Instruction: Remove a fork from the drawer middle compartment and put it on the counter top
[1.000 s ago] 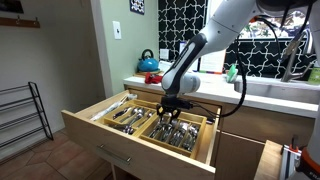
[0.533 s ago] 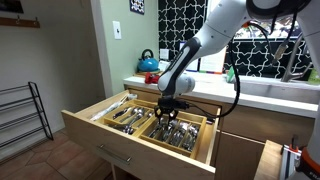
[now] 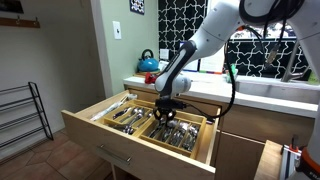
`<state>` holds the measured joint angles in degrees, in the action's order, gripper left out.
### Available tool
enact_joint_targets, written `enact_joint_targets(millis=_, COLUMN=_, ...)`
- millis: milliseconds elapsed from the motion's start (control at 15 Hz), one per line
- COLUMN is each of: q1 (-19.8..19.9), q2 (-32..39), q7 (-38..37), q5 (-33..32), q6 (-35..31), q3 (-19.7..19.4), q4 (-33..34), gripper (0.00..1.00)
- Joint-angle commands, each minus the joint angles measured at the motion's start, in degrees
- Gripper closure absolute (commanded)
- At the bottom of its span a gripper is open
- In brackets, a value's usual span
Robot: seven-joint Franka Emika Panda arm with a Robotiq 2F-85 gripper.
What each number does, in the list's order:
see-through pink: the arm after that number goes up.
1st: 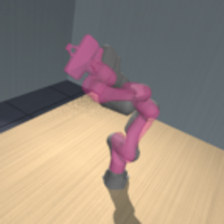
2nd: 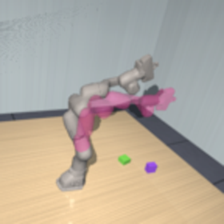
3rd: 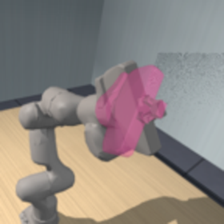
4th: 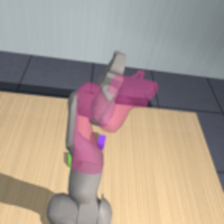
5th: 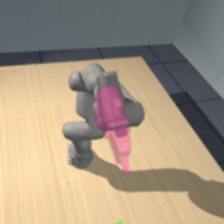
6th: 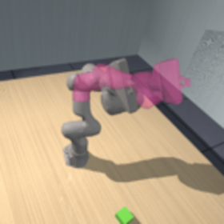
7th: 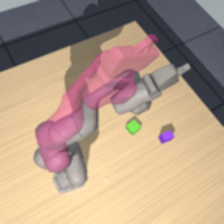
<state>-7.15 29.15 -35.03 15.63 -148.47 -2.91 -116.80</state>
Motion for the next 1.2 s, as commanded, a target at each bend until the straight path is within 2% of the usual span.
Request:
enact_joint_targets(millis=0, q1=-1.19, q2=1.58, q7=-3.00, q5=-2.66, q6=2.82, q3=-1.45, q4=2.01, gripper=0.95)
enact_joint_targets(millis=67, q1=-1.24, q2=1.54, q7=-3.42, q5=-3.09, q6=3.33, q3=-1.58, q4=2.01, gripper=0.99)
enact_joint_targets(millis=133, q1=-1.23, q2=1.24, q7=-4.25, q5=-3.20, q6=3.71, q3=-1.59, q4=1.97, gripper=1.00)
enact_joint_targets(millis=200, q1=-1.25, q2=0.75, q7=-5.12, q5=-3.30, q6=3.90, q3=-1.57, q4=1.72, gripper=0.96)
enact_joint_targets(millis=533, q1=-2.21, q2=-2.67, q7=-9.41, q5=-4.48, q6=3.32, q3=-1.97, q4=-1.21, gripper=0.97)
enact_joint_targets(millis=1133, q1=-4.89, q2=-8.36, q7=-15.98, q5=-11.23, q6=3.96, q3=-2.64, q4=-4.52, gripper=0.96)
